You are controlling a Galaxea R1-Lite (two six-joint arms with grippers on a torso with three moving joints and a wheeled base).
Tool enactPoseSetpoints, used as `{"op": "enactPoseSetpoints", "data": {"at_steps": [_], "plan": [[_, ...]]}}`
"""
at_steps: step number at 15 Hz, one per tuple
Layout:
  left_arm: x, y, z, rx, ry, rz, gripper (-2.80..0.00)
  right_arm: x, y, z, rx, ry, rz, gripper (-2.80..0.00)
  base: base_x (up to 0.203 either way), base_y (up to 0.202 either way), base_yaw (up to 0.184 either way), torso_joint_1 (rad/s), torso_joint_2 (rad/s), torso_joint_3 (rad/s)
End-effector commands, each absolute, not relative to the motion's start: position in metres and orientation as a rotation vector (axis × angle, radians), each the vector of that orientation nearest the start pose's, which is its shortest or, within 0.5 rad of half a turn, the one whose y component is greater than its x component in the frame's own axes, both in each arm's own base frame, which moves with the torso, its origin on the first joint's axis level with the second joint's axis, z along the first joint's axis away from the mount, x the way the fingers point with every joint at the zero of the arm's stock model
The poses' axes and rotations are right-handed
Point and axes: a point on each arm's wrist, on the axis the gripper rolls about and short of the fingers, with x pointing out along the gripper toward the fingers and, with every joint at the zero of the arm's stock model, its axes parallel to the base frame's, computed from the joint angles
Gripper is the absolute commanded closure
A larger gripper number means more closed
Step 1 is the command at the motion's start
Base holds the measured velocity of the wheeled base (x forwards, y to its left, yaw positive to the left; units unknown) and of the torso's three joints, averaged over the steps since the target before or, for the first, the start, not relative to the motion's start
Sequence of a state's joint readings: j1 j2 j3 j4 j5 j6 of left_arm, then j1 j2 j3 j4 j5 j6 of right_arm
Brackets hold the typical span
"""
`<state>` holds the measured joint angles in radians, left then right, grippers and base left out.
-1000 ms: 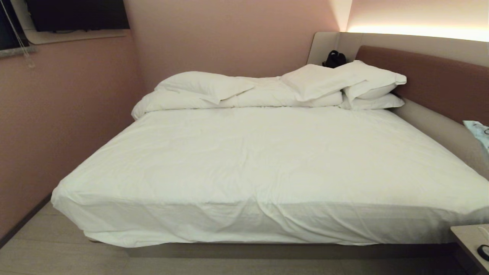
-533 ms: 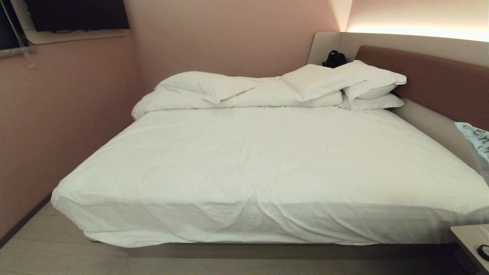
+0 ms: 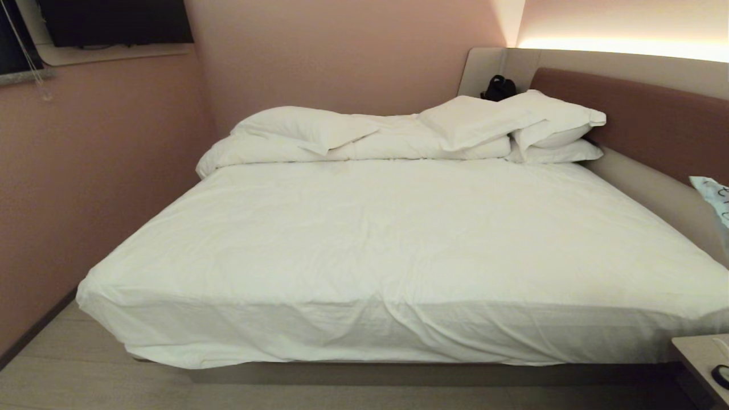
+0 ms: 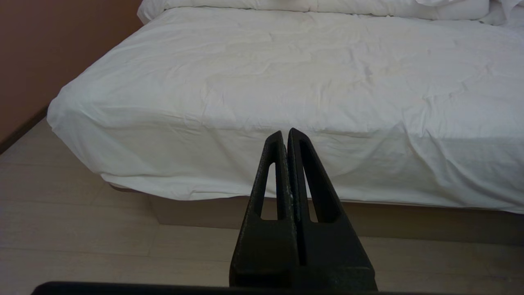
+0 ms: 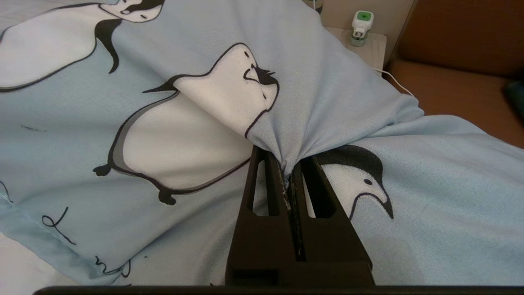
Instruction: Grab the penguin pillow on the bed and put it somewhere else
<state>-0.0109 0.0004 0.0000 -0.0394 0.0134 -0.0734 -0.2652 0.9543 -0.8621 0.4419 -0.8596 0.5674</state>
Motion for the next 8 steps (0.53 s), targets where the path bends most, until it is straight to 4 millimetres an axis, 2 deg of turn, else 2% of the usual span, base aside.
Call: {"op": "enactPoseSetpoints", "data": {"at_steps": [1,4,8], "plan": [[-0.023,0.001,0.08,-0.073,-0.04,0.002,0.0,0.082,-0.04,0.253,0.328,0.222,-1.216,0.0,0.0,0.0,0.0,0.0,0.0,0.0],[-0.023,0.001,0.08,-0.074,-0.04,0.002,0.0,0.093,-0.043,0.252,0.33,0.219,-1.21,0.0,0.0,0.0,0.0,0.0,0.0,0.0],[-0.023,0.001,0.08,-0.071,-0.042,0.003,0.0,0.09,-0.043,0.248,0.332,0.216,-1.216,0.0,0.0,0.0,0.0,0.0,0.0,0.0]]}}
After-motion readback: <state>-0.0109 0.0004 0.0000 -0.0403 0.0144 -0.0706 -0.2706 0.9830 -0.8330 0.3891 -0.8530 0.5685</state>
